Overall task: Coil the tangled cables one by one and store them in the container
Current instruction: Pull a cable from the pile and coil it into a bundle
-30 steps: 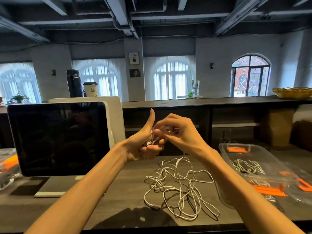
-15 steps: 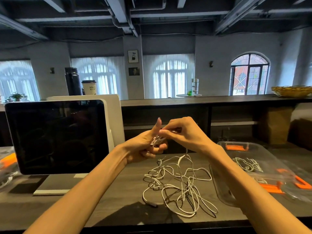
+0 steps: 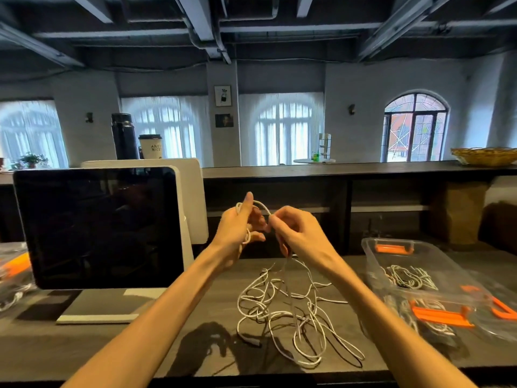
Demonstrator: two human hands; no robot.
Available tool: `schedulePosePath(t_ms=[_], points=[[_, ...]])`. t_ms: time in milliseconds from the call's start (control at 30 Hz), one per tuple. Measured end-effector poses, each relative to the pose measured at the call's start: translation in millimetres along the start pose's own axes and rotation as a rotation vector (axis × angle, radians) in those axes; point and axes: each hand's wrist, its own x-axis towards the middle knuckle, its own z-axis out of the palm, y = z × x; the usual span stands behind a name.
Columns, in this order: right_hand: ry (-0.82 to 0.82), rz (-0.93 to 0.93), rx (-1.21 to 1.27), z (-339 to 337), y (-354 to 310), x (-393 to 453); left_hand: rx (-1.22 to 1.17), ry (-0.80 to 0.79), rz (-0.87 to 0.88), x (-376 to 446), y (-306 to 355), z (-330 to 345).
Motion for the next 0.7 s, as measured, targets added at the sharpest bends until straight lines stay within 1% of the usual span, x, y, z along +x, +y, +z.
schedulePosePath(t_ms=[67, 167, 233, 267, 333, 400, 467, 533, 600, 700], points=[[0.067, -0.049, -0.048, 13.4, -1.6, -1.5, -0.004, 0.082, 0.069, 0.3, -3.4, 8.9], [0.068, -0.095, -0.107, 28.0, -4.8, -3.9, -0.048, 0.036, 0.072, 0.1, -3.6, 17.3], [0.044, -0.106, -0.098, 33.5, -6.2, -8.0, -0.108, 0.044, 0.056, -1.3, -2.6, 18.8], [0.028, -0.099, -0.064, 34.8, -6.2, -10.4, -0.174, 0.071, 0.051, -0.7, -0.8, 16.8], [-0.024, -0.027, 0.003, 32.4, -3.7, -15.7, -0.33, 0.156, 0.036, 4.6, 5.6, 8.7], [-0.061, 0.039, -0.039, 25.2, 4.7, -18.1, -0.381, 0.211, 0.024, 12.1, 13.8, -3.5], [-0.087, 0.054, -0.072, 15.8, 12.5, -16.7, -0.267, 0.229, 0.028, 15.9, 18.1, -11.2], [-0.092, 0.018, -0.031, 8.3, 13.4, -11.7, -0.057, 0.211, 0.02, 16.8, 16.5, -14.4], [-0.103, -0.039, -0.062, 4.4, 8.9, -4.6, 0.145, 0.16, -0.024, 16.8, 13.1, -15.2], [-0.142, -0.096, -0.186, 1.5, -0.9, 6.2, 0.321, 0.071, -0.043, 14.9, 9.7, -12.0]])
